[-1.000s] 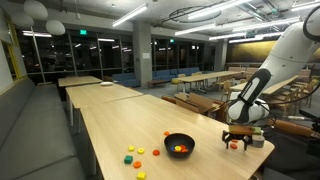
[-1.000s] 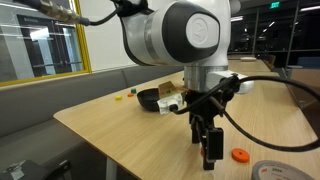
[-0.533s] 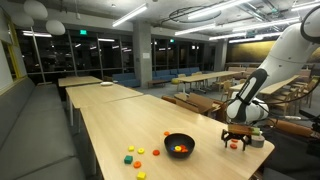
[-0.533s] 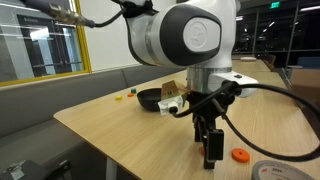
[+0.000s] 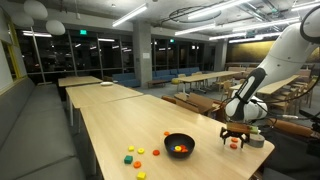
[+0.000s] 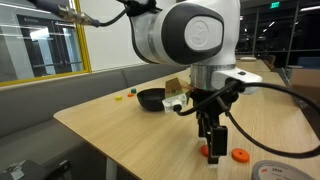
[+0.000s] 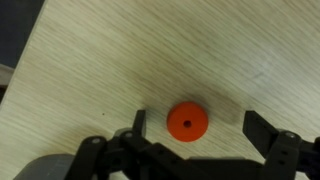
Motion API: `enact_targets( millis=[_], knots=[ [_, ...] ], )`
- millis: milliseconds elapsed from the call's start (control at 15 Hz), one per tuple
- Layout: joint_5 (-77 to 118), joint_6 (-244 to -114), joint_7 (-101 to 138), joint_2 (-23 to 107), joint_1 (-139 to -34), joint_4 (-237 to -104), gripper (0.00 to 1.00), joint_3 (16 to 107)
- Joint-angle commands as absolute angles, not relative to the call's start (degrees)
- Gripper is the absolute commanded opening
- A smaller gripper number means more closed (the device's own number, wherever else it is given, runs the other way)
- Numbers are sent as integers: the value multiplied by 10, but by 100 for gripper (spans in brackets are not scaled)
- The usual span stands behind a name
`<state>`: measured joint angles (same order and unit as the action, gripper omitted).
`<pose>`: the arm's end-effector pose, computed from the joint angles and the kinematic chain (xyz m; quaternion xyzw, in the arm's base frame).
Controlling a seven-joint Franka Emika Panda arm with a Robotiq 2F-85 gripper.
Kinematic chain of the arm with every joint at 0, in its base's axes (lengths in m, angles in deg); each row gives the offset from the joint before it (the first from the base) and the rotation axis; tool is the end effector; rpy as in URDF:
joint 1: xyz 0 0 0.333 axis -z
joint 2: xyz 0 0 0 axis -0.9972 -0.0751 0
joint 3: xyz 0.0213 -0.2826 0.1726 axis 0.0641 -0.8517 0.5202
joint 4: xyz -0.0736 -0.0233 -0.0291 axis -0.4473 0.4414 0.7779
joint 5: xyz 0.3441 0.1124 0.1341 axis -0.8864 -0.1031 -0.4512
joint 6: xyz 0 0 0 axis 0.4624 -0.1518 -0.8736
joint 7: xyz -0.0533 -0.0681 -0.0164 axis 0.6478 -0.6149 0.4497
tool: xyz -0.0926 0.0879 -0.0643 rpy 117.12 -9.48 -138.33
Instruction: Put one yellow ring and three orange rings inside the black bowl
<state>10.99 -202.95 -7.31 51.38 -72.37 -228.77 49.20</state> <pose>0.3723 -0.2212 0.1941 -0.8403 0.5420 -0.0095 0.0036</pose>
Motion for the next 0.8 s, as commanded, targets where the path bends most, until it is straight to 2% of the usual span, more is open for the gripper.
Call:
enact_targets(
  millis=[0,333,400,467,733],
  knots=[
    [91,-2051,-53,505,-722,-2280,100,488],
    [84,-2058,-47,502,-720,-2280,100,484],
    [82,-2060,-44,502,-719,-2280,75,485],
    [79,-2059,-40,503,-719,-2281,74,486],
    [73,-2053,-26,505,-719,-2276,42,488]
  ],
)
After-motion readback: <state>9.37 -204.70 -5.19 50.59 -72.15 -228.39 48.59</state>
